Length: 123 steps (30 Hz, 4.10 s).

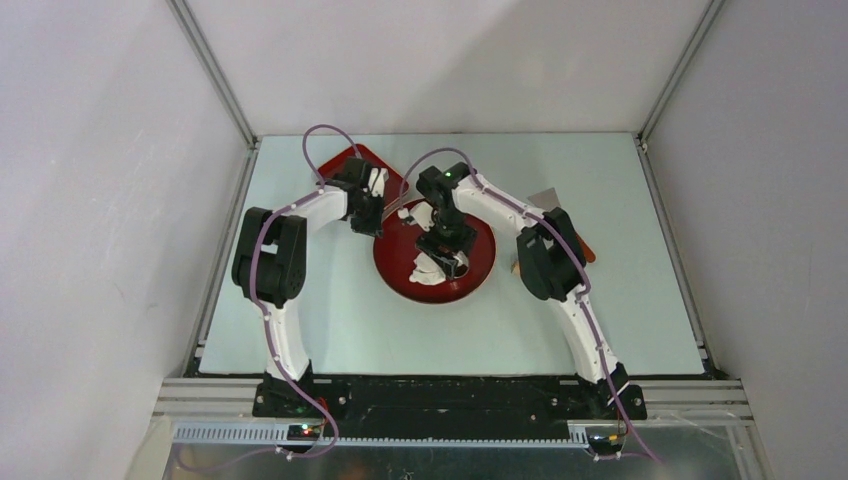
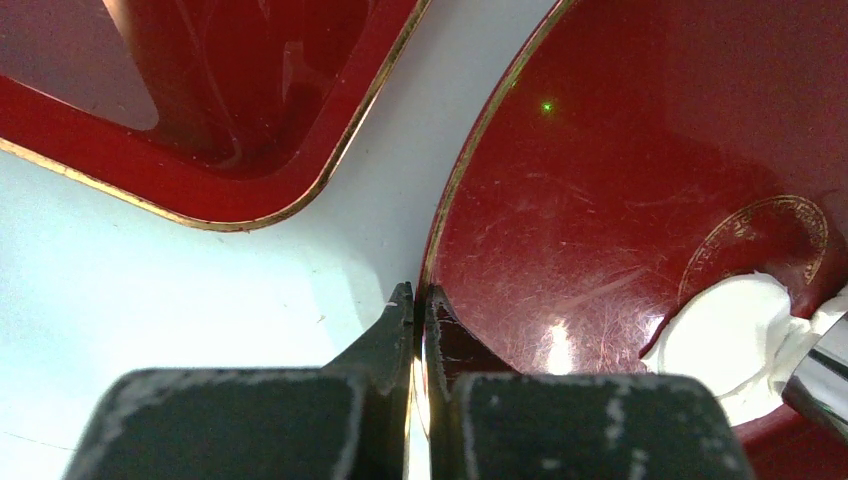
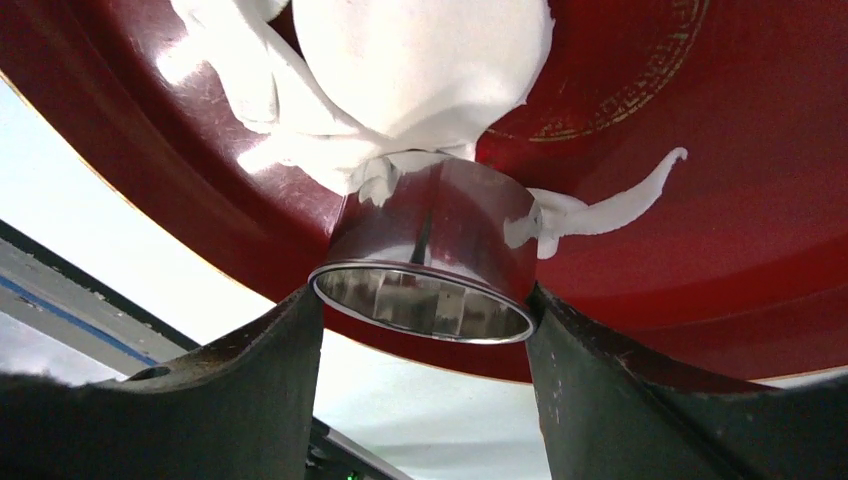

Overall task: Roll out the dumpling wrappers from the dough
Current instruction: Remove the dumpling wrapper from the work surface.

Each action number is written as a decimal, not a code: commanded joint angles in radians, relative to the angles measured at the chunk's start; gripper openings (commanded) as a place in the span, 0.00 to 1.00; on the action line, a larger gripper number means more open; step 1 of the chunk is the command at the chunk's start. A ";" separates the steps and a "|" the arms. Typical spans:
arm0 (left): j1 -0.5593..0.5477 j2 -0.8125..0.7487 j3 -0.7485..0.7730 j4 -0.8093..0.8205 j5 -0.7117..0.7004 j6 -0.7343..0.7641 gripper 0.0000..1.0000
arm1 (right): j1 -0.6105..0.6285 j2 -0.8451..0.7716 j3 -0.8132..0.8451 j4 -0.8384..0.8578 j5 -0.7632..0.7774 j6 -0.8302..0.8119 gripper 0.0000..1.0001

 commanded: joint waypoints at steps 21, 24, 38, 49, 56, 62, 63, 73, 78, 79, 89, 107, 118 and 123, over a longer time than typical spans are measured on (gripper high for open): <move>-0.001 -0.047 -0.007 0.016 -0.005 -0.007 0.00 | -0.020 -0.460 -0.772 0.881 -0.095 0.209 0.37; -0.001 -0.047 -0.008 0.016 -0.005 -0.007 0.00 | -0.020 -0.482 -0.835 0.974 -0.057 0.252 0.37; -0.001 -0.045 -0.007 0.016 -0.006 -0.005 0.00 | -0.080 -0.508 -0.838 1.142 0.026 0.333 0.37; -0.003 -0.043 -0.006 0.016 -0.006 -0.005 0.00 | -0.096 -0.412 -0.709 1.170 0.029 0.358 0.36; -0.003 -0.044 -0.006 0.016 -0.006 -0.004 0.00 | -0.128 -0.380 -0.555 1.062 0.071 0.337 0.35; -0.002 -0.044 -0.005 0.017 -0.006 -0.005 0.00 | -0.145 -0.427 -0.501 0.966 0.013 0.295 0.35; -0.003 -0.044 -0.006 0.016 -0.006 -0.005 0.00 | -0.143 -0.435 -0.503 0.958 0.009 0.292 0.35; -0.002 -0.043 -0.006 0.017 -0.006 -0.005 0.00 | -0.070 -0.416 -0.573 0.946 -0.007 0.211 0.34; -0.003 -0.043 -0.005 0.016 -0.007 -0.004 0.00 | -0.027 -0.413 -0.611 0.949 0.031 0.143 0.33; -0.002 -0.043 -0.005 0.016 -0.007 -0.004 0.00 | -0.021 -0.413 -0.616 0.951 0.037 0.127 0.33; -0.003 -0.045 -0.006 0.016 -0.007 -0.004 0.00 | -0.017 -0.393 -0.614 0.874 0.128 0.048 0.28; -0.002 -0.045 -0.007 0.016 -0.006 -0.004 0.00 | 0.015 -0.362 -0.616 0.724 0.362 -0.013 0.25; -0.002 -0.045 -0.007 0.016 -0.009 -0.004 0.00 | 0.031 -0.307 -0.598 0.670 0.467 -0.012 0.25; -0.003 -0.046 -0.008 0.016 -0.009 -0.004 0.00 | 0.028 -0.271 -0.540 0.615 0.537 -0.006 0.25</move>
